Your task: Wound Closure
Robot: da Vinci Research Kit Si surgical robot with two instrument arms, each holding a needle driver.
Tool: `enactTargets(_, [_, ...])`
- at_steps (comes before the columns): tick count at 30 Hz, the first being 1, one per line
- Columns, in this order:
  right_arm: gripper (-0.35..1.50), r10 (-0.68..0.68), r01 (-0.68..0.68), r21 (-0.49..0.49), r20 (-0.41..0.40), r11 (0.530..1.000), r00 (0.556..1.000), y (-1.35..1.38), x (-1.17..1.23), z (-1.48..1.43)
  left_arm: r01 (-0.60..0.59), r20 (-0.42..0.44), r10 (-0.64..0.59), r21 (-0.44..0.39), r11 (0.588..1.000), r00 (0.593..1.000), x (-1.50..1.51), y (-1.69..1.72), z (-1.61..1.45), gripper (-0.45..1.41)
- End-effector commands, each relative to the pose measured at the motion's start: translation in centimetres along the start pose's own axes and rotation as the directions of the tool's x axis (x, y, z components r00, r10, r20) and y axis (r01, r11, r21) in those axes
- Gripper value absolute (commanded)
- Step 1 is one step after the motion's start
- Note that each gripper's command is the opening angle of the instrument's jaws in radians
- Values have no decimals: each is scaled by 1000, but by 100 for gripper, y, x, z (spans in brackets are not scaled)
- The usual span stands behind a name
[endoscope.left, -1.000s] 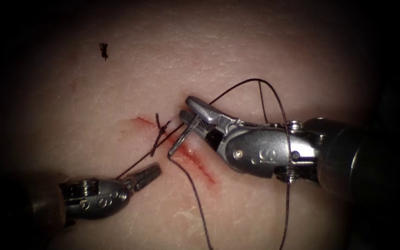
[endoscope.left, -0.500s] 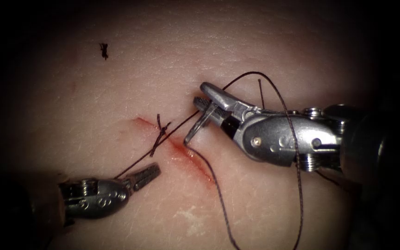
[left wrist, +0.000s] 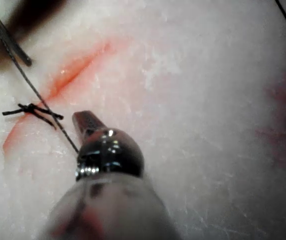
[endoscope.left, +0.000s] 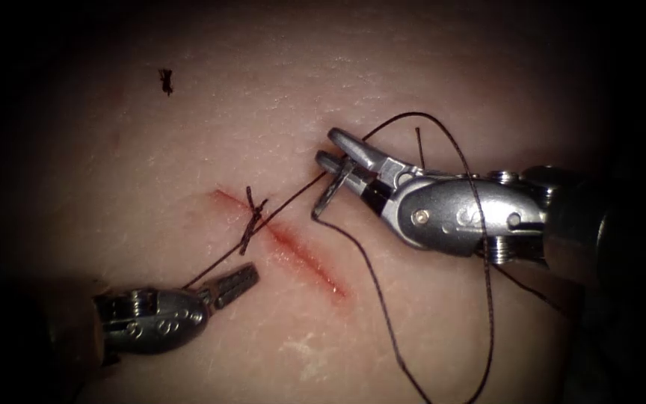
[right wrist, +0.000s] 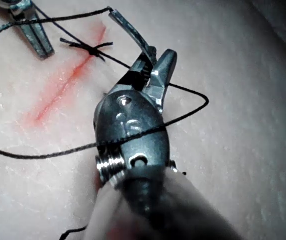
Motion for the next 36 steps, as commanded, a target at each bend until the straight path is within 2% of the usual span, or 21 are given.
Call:
enactTargets(1, [-35,42,-42,3,1,999,999,-6,-11,7,2,1,-2,-3,1000,1000,-4,9,7,-43])
enactTargets(8, [-35,207,-207,7,5,978,978,2,-26,11,1,0,-1,-4,1000,1000,-5,8,6,-42])
enactTargets(13, [-35,303,-304,39,39,952,952,6,-30,12,2,1,-2,-3,1000,1000,-5,8,8,-40])
enactTargets(25, [-35,359,-361,45,39,931,932,13,-30,14,2,1,-2,-2,1000,1000,4,7,19,-37])
enactTargets(36, [-35,397,-398,71,28,915,917,17,-30,17,-15,29,16,-34,999,999,-27,5,35,-35])
